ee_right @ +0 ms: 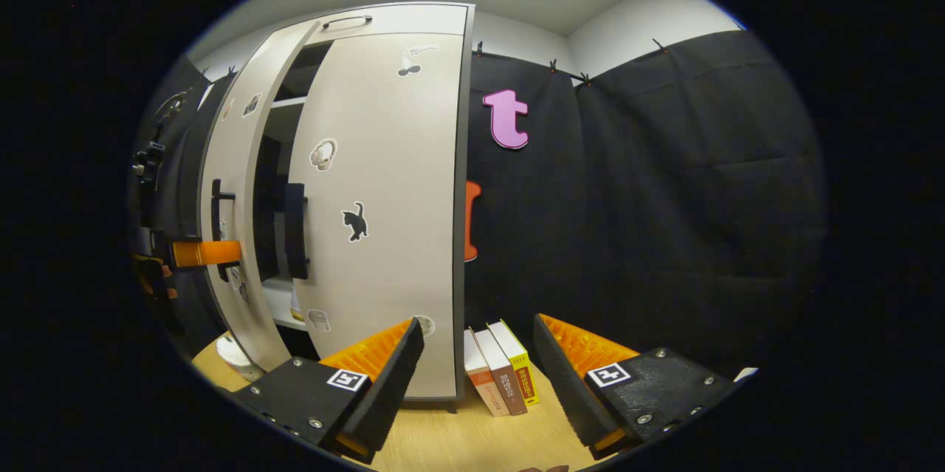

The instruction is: Grab one shoe with the right hand and put it into the shoe cabinet, grab the other shoe with the left hand and put it into the shoe cabinet; then close the right door with the right hand and the left door with the left hand.

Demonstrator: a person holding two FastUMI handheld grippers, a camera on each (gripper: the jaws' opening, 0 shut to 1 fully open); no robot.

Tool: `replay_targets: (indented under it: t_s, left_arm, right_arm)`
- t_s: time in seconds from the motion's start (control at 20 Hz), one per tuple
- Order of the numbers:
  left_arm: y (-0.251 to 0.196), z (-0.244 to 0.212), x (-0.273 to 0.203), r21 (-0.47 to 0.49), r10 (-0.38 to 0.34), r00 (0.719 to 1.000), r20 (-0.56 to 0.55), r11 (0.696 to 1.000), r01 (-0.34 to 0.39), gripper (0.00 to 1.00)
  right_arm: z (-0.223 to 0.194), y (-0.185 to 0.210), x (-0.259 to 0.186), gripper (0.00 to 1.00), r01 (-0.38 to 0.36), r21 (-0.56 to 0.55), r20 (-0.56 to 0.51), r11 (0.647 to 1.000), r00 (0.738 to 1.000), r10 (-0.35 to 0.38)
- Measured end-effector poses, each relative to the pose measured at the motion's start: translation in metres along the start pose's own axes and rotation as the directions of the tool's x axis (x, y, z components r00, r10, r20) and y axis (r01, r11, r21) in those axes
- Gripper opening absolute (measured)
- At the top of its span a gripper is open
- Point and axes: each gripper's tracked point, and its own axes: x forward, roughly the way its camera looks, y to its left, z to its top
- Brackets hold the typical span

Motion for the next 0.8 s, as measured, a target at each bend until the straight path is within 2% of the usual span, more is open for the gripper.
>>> replay_targets:
  t_s: [0.5, 0.65, 0.8]
  left_arm:
    - [-0.002, 0.008, 0.027, 0.031, 0.095, 0.995, -0.026, 0.995, -0.094, 0.97]
    - [-0.01, 0.015, 0.014, 0.022, 0.09, 0.994, -0.056, 0.996, -0.088, 0.97]
    - [-0.013, 0.046, -0.029, 0.042, 0.074, 0.997, -0.024, 0.996, -0.073, 0.97]
  right_arm:
    - [0.03, 0.018, 0.021, 0.92, -0.087, -0.002, 0.003, 0.996, 0.996, 0.087]
    - [0.052, 0.023, 0.024, 0.92, -0.116, 0.004, 0.005, 0.993, 0.993, 0.116]
    - [0.085, 0.027, 0.021, 0.93, -0.146, -0.006, 0.029, 0.989, 0.989, 0.146]
